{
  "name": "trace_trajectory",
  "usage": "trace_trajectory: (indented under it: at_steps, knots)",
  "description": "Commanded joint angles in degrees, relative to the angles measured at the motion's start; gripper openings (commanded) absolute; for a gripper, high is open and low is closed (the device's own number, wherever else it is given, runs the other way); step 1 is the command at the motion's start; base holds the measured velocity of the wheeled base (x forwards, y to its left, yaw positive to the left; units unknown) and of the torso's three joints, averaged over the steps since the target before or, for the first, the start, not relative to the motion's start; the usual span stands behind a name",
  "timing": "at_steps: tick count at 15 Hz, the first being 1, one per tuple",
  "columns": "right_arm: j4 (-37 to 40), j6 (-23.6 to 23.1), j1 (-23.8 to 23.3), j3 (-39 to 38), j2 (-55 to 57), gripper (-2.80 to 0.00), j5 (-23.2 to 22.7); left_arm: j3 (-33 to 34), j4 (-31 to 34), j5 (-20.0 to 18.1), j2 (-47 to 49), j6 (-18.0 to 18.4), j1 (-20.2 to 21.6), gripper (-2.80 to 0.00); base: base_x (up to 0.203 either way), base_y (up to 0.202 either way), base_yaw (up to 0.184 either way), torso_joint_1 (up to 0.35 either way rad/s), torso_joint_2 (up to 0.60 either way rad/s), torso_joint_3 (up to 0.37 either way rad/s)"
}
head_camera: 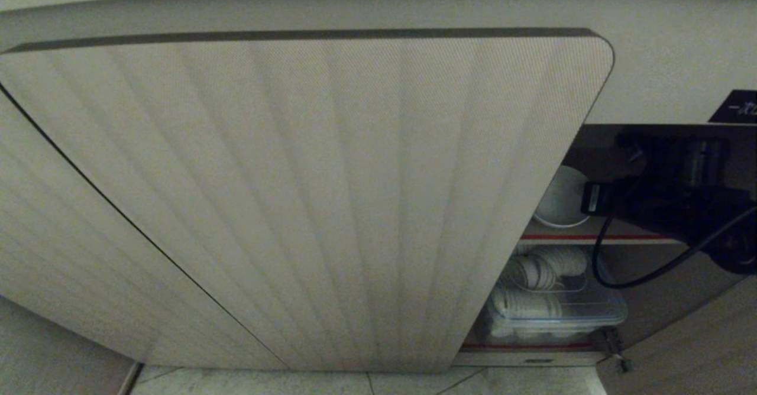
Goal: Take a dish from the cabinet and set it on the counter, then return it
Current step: Take the bowl from the cabinet
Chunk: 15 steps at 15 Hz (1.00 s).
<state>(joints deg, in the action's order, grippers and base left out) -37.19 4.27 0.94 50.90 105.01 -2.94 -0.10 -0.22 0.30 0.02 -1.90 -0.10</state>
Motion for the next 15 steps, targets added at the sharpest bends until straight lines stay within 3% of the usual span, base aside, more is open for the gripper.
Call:
trace_trajectory:
  at_steps: [1,8,15]
  knots:
    - [-0.8,0.1,0.0,-0.4,-0.6,-2.80,-0.1,0.0,0.0,0.0,0.0,0.0,0.0,-2.80,0.000,0.000,0.000,0.000,0.00,0.000]
    - [-5.3,1.2,0.0,-2.5,-0.9,-2.80,0.0,0.0,0.0,0.0,0.0,0.0,0.0,-2.80,0.000,0.000,0.000,0.000,0.00,0.000]
    - [-7.9,6.1,0.0,-4.7,-2.7,-2.80,2.4,0.0,0.0,0.0,0.0,0.0,0.0,-2.80,0.000,0.000,0.000,0.000,0.00,0.000]
